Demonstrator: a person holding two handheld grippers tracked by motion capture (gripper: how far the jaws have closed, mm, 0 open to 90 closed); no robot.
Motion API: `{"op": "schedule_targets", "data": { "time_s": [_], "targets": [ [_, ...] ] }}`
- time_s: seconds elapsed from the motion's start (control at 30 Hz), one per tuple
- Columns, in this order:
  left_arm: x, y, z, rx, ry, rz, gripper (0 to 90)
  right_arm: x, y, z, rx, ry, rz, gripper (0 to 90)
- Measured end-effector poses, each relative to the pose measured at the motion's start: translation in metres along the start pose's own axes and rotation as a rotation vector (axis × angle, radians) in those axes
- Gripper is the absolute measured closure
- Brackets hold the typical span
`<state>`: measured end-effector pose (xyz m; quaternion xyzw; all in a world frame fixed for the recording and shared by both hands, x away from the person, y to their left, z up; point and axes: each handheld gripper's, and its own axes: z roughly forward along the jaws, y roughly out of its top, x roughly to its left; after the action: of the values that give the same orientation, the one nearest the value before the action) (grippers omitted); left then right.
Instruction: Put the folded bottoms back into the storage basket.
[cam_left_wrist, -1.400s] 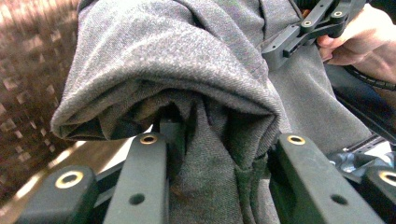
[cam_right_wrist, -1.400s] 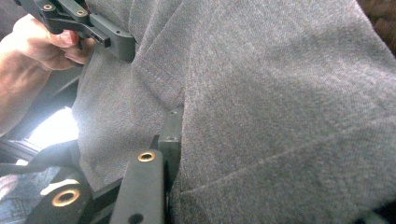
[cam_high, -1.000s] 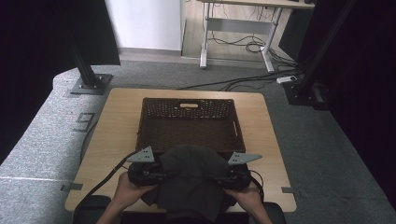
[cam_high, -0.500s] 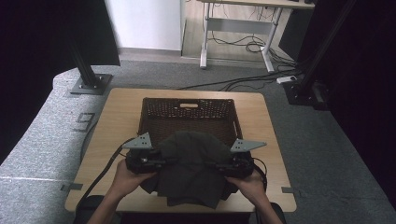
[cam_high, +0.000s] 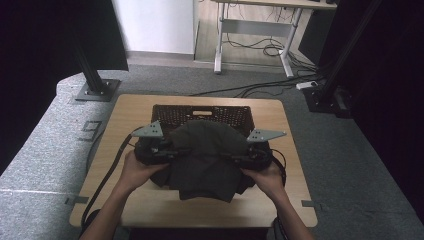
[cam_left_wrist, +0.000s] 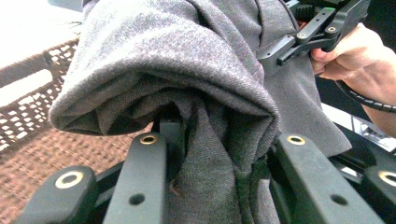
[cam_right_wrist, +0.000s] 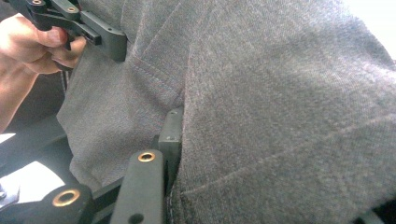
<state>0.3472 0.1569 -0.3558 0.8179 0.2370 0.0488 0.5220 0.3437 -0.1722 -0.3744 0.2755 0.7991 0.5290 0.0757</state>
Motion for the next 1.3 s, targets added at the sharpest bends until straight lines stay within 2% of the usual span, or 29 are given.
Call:
{"op": "schedule_targets", "data": {
  "time_s": [0.37,0.6,0.67,0.7,0.73,0.8,1.07,1.17,1.3],
  "targets": [
    [0.028,0.034,0.000,-0.025,0.031,0.005,66.8,-0.022,0.034,0.007,-0.038,-0.054,-0.022,61.2],
    [0.051,0.042,0.008,-0.033,0.034,-0.004,67.0,-0.042,0.048,0.019,-0.045,-0.080,-0.031,61.5],
    [0.062,0.043,0.012,-0.034,0.032,-0.008,67.0,-0.048,0.050,0.023,-0.046,-0.087,-0.032,61.5],
    [0.062,0.043,0.012,-0.034,0.032,-0.008,67.0,-0.048,0.050,0.023,-0.046,-0.087,-0.032,61.5],
    [0.066,0.044,0.014,-0.033,0.034,-0.007,67.0,-0.055,0.052,0.029,-0.043,-0.097,-0.035,61.5],
    [0.077,0.044,0.019,-0.029,0.033,-0.008,67.1,-0.060,0.053,0.033,-0.039,-0.104,-0.037,61.5],
    [0.109,0.035,0.037,-0.012,0.036,-0.016,67.1,-0.082,0.052,0.059,-0.003,-0.159,-0.038,61.6],
    [0.117,0.028,0.045,0.005,0.041,-0.028,67.2,-0.088,0.048,0.068,0.016,-0.172,-0.027,61.6],
    [0.121,0.021,0.050,0.027,0.051,-0.038,67.1,-0.096,0.037,0.081,0.043,-0.172,-0.004,62.5]
  ]
}}
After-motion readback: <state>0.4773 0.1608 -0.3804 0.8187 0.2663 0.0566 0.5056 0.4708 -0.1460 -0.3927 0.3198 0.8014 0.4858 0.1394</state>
